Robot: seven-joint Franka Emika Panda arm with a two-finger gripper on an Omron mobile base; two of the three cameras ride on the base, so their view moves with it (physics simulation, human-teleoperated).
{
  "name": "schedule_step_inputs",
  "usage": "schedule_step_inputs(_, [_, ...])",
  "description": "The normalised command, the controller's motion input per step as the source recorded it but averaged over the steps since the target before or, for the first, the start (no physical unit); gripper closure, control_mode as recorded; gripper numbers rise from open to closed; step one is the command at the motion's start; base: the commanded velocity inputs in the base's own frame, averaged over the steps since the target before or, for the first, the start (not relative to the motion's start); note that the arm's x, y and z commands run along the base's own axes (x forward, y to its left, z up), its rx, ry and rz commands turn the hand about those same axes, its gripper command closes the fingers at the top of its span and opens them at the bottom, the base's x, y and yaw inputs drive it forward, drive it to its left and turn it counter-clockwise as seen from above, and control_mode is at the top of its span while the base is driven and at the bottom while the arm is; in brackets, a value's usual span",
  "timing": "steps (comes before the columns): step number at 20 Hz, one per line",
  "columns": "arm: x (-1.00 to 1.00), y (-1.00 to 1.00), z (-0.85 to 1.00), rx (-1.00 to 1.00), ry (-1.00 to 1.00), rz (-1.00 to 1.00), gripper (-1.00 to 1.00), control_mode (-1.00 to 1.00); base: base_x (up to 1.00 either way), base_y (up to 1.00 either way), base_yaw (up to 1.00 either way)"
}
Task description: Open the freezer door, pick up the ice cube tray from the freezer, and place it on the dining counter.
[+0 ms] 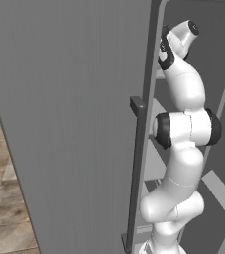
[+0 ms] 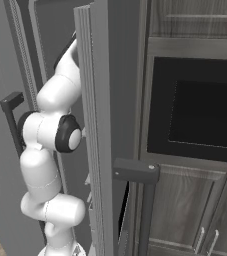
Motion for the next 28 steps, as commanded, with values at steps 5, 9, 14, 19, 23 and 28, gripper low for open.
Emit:
schedule_step_inputs(5, [-0.04,-0.08,0.0,0.02,-0.14,-0.04,1.0,-1.0,0.0,0.0,0.0])
schedule_step_inputs(9, [-0.06,-0.06,0.0,0.0,-0.08,-0.11,1.0,-1.0,0.0,0.0,0.0])
schedule_step_inputs(14, [0.0,0.0,0.07,0.0,-0.07,-0.1,1.0,-1.0,0.0,0.0,0.0])
schedule_step_inputs(19, [0.0,0.0,0.18,0.0,-0.07,-0.09,1.0,-1.0,0.0,0.0,0.0])
schedule_step_inputs(23, [0.0,0.0,0.25,0.0,-0.05,-0.04,1.0,-1.0,0.0,0.0,0.0])
schedule_step_inputs(28, [-0.01,0.0,0.27,0.0,-0.01,0.0,1.0,-1.0,0.0,0.0,0.0])
